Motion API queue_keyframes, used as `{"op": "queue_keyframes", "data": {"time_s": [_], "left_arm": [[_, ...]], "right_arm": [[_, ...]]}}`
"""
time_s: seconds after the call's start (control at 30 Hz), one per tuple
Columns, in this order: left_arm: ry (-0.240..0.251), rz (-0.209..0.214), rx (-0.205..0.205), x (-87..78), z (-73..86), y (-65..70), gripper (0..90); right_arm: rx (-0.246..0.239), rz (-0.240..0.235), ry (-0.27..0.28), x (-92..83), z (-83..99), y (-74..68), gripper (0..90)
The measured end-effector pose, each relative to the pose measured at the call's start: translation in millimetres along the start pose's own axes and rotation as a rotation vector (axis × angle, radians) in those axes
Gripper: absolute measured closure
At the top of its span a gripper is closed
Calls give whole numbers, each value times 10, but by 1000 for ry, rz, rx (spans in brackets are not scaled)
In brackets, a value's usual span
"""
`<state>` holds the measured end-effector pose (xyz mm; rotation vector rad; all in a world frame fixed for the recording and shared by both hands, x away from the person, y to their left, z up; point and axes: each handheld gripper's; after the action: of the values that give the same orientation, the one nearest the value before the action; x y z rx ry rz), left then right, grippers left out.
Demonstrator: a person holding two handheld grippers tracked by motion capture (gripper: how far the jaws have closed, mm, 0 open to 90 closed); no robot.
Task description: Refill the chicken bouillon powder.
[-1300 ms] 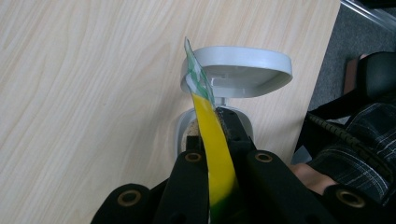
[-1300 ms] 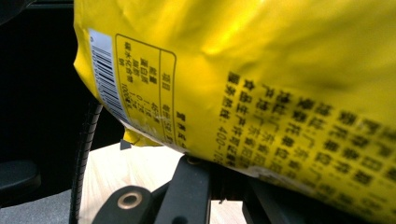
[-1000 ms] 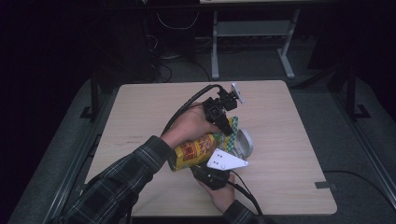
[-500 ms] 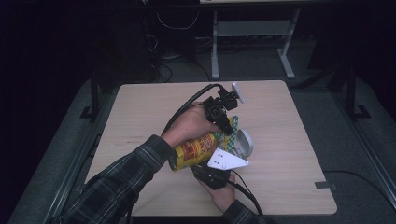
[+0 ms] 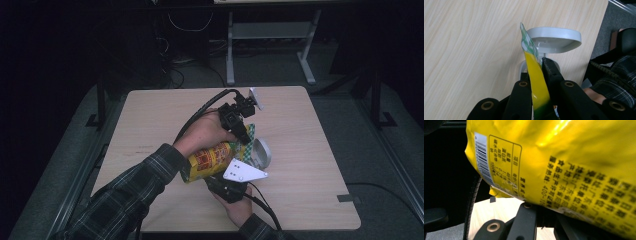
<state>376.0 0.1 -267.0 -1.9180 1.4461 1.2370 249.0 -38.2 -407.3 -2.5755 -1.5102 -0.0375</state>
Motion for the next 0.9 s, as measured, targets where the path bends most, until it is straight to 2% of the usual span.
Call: {"op": "queue_keyframes", "data": {"time_s": [0.9], "left_arm": [[-13, -1, -10, 21, -14, -1, 846]], "right_arm": [[0, 0, 3, -2, 0, 12, 900]]}}
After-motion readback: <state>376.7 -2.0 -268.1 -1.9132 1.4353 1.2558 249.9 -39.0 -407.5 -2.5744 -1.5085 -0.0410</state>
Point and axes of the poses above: each handheld gripper's, and its own axes: x roughly forward along the jaws, z roughly out of its underside, y roughly to its right, and after that the axes turned 9 degrees about y, right-handed
